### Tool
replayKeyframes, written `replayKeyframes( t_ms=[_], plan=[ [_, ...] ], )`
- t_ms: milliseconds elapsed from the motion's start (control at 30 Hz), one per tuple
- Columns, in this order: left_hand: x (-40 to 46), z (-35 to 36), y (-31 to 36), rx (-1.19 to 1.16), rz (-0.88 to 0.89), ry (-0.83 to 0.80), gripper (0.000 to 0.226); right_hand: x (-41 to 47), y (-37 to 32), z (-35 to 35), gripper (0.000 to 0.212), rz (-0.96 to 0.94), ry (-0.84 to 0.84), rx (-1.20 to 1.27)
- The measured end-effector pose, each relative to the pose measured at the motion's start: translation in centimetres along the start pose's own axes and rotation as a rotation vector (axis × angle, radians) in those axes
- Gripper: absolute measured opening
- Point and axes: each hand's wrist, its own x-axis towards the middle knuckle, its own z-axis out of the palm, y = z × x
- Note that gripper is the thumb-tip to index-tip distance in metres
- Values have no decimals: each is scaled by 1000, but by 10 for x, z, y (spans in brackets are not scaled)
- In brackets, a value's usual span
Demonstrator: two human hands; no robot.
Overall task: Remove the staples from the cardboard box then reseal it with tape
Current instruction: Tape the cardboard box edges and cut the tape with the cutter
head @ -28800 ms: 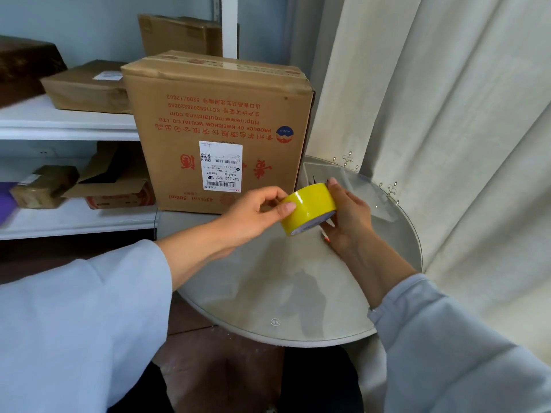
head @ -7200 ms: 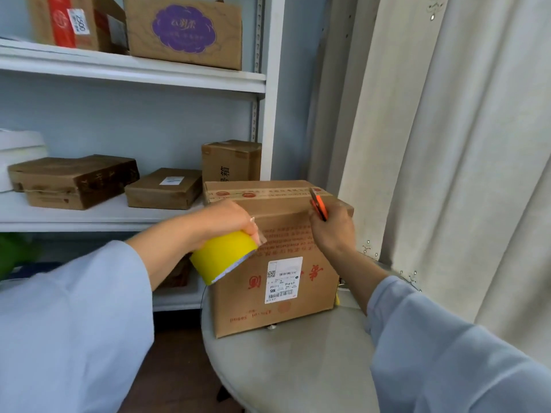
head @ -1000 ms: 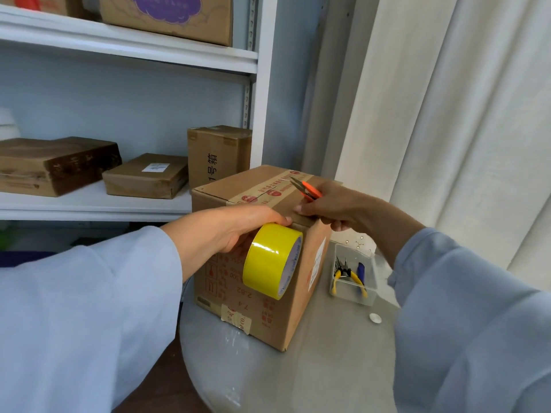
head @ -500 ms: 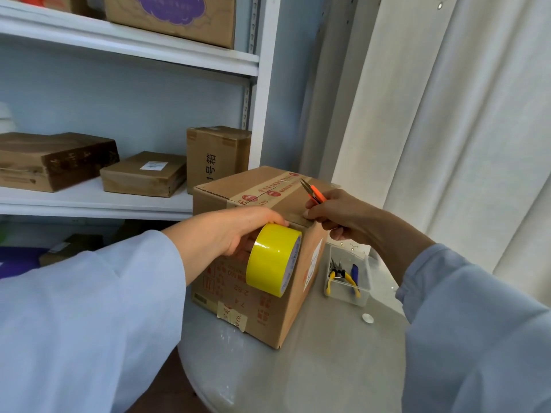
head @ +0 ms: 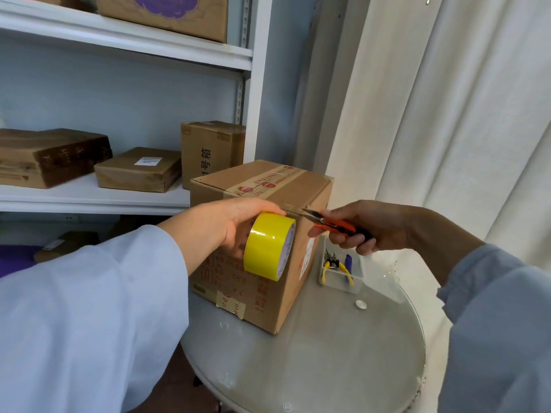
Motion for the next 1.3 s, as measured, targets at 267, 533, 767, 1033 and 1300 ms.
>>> replayKeyframes(
  t_ms=[267,533,767,1033,1300],
  plan=[
    [0,6,0,7,-7,43,16,8,5,1,45,58,9,-38],
    [0,6,0,11,-3,46,17,12,4,-1,49,49,-18,-20],
    [-1,5,0,19,9,50,17,8,5,-5,47,57,-29,-33],
    [-2,4,-1,19,17,55,16,5,4,-3,44,53,6,-21],
    [-1,5,-1,24,12,50,17,10,3,4,44,44,10,-21]
  ],
)
